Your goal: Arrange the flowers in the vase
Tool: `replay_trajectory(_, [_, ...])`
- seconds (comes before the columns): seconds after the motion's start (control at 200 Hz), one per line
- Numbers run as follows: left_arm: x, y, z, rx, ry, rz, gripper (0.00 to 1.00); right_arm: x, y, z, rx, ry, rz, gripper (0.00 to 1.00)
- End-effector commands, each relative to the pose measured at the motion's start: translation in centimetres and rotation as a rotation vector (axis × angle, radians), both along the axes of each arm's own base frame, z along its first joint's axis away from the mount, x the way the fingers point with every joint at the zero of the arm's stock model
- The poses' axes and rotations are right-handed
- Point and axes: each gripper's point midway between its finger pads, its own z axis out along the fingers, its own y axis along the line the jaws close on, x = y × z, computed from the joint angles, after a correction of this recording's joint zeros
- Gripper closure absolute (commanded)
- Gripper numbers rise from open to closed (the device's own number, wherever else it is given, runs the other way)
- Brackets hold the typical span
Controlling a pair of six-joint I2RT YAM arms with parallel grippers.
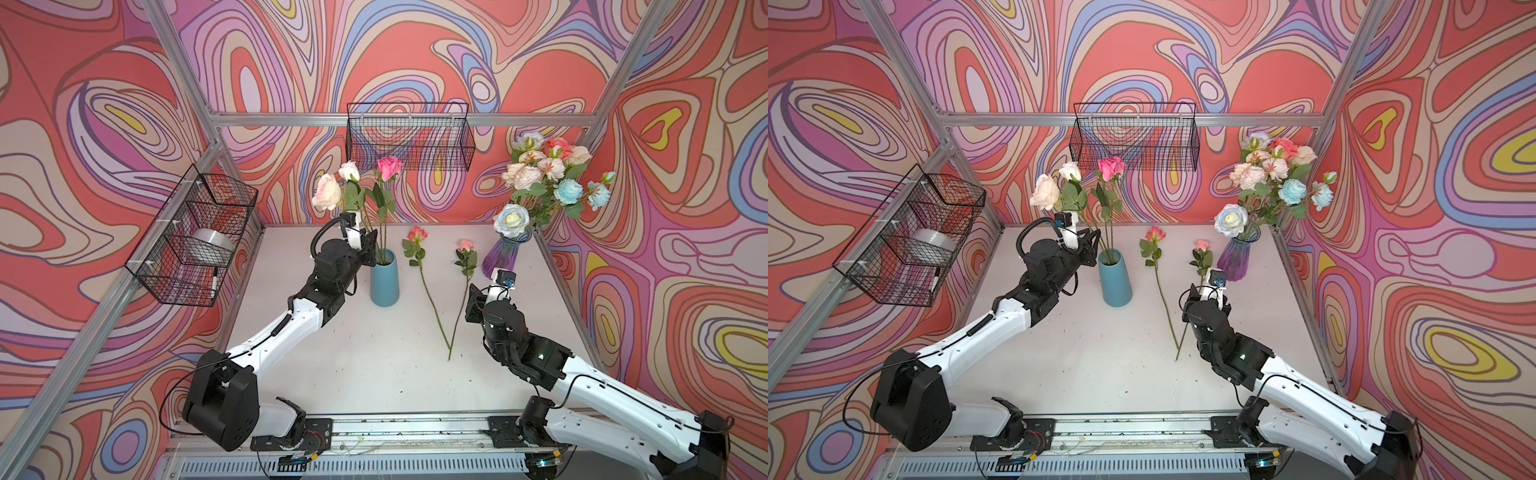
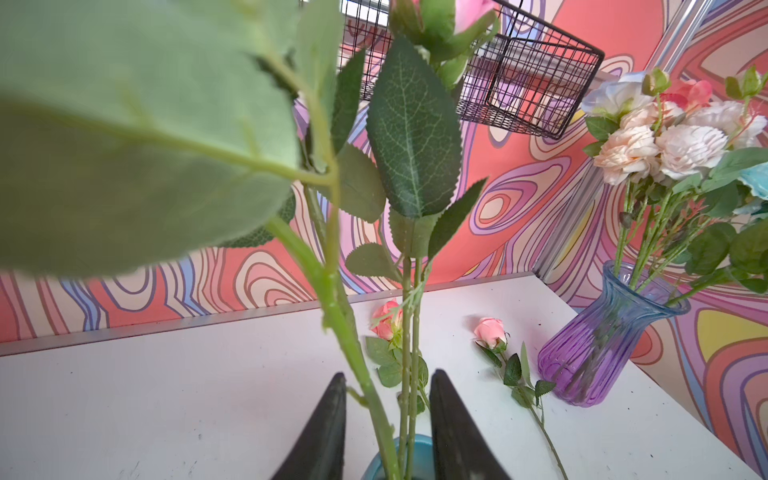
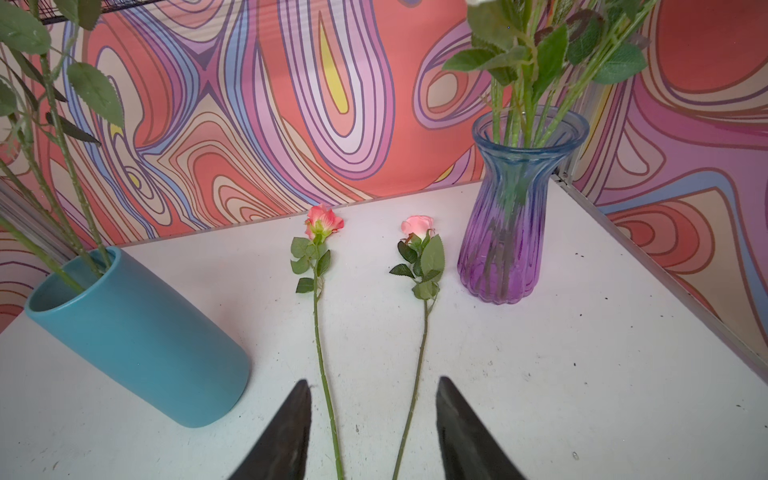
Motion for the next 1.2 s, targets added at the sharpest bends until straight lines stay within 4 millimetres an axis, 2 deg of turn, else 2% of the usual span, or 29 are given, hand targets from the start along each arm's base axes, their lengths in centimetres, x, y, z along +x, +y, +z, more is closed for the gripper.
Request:
replay_trajectory(0.0, [-1.2, 0.5, 0.6, -0.020, 0.008, -0.011, 0.58, -0.3, -0.4, -0.2, -0.009, -0.001, -0.011, 0.51])
replay_trajectory(0.16, [-2.2, 0.5, 0.4, -0.024, 0.056, -0.038, 0.47, -0.1, -0.2, -0.2, -0.005, -0.002, -0.007, 0.50])
replay_trajectory(0.546, [-6.8, 2.4, 2.0, -0.073, 0.059, -0.056, 0.42, 0.2, 0.3, -0.3, -0.015, -0.001, 0.002, 0.51])
replay_trajectory(0.666, [-8.8, 3.5, 3.5, -0.082, 0.026, -0.052, 0.42, 0.5, 0.7, -0.2, -0.023, -0.001, 0.010, 0.50])
replay_trajectory(0.801, [-11.5, 4.8, 6.6, -0.127, -0.053, -0.056, 0.41, 1.2, 1.7, -0.2, -0.046, 0.011, 0.027, 0.51])
replay_trajectory(0.926, [-13.2, 6.4, 10.4, -0.192, -0.154, -0.024, 0.41, 2.4, 3.6, -0.3, -0.085, 0.041, 0.090, 0.51])
replay_trajectory(1.016, [-13.4, 7.6, 13.7, -0.234, -0.247, 0.028, 0.39, 3.2, 7.2, -0.2, -0.131, 0.080, 0.247, 0.51])
replay_trajectory(1.061, [-13.3, 8.0, 14.7, -0.249, -0.280, 0.052, 0.38, 3.6, 8.7, -0.3, -0.143, 0.102, 0.301, 0.51])
replay_trajectory(1.122, [-12.5, 8.3, 14.3, -0.273, -0.284, 0.086, 0.37, 4.3, 10.1, -0.6, -0.178, 0.135, 0.336, 0.51])
replay_trajectory(1.192, [-11.2, 8.1, 12.2, -0.265, -0.258, 0.109, 0.37, 5.3, 10.9, -1.7, -0.230, 0.186, 0.347, 0.50])
